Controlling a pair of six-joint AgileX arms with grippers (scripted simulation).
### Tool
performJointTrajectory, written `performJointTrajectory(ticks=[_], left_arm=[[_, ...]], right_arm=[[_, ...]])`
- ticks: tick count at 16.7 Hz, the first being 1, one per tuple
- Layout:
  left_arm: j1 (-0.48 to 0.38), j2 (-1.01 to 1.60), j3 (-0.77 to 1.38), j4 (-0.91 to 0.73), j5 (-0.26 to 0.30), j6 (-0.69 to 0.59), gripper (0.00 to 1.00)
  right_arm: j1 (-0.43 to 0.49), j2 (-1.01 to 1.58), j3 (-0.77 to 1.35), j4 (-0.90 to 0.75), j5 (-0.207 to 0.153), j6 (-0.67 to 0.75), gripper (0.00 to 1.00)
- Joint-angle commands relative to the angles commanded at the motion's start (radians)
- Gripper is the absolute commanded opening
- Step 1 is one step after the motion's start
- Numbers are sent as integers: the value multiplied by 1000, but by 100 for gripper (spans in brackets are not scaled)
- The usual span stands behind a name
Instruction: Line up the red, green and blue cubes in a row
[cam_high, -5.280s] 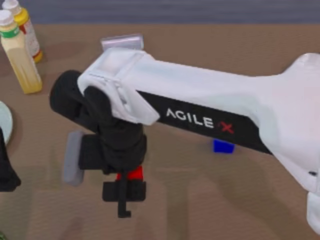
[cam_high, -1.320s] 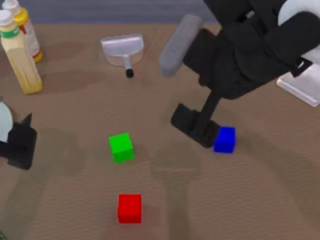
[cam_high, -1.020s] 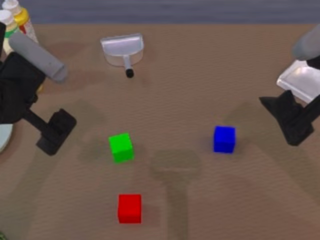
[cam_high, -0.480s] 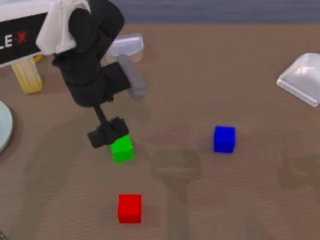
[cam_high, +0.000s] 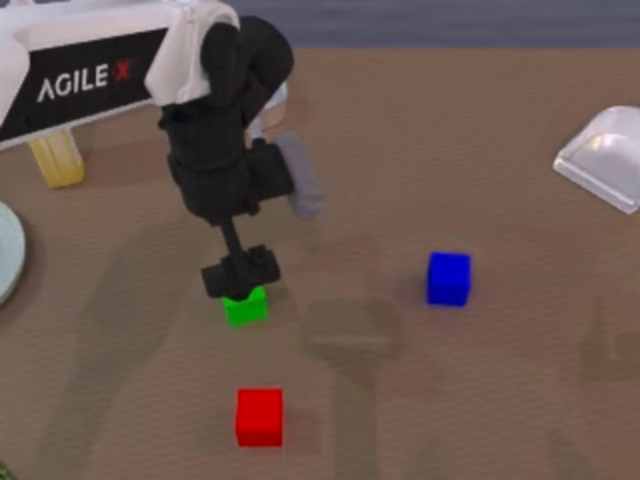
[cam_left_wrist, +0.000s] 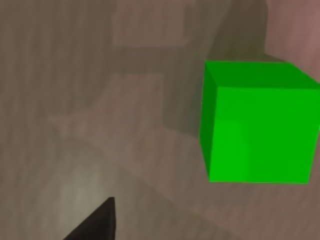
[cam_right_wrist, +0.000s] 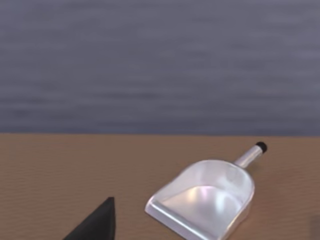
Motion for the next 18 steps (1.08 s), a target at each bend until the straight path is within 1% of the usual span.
performJointTrajectory(ticks=[4,11,16,18], left_arm=[[3,7,-13,18,0,1,100],[2,107,-148,259,1,2,100],[1,115,-156,271,1,3,100],[1,115,-156,271,1,3,85]], right_arm=[[0,0,0,0,0,0,100],[0,0,0,0,0,0,100],[0,0,0,0,0,0,100],[0,0,0,0,0,0,100]])
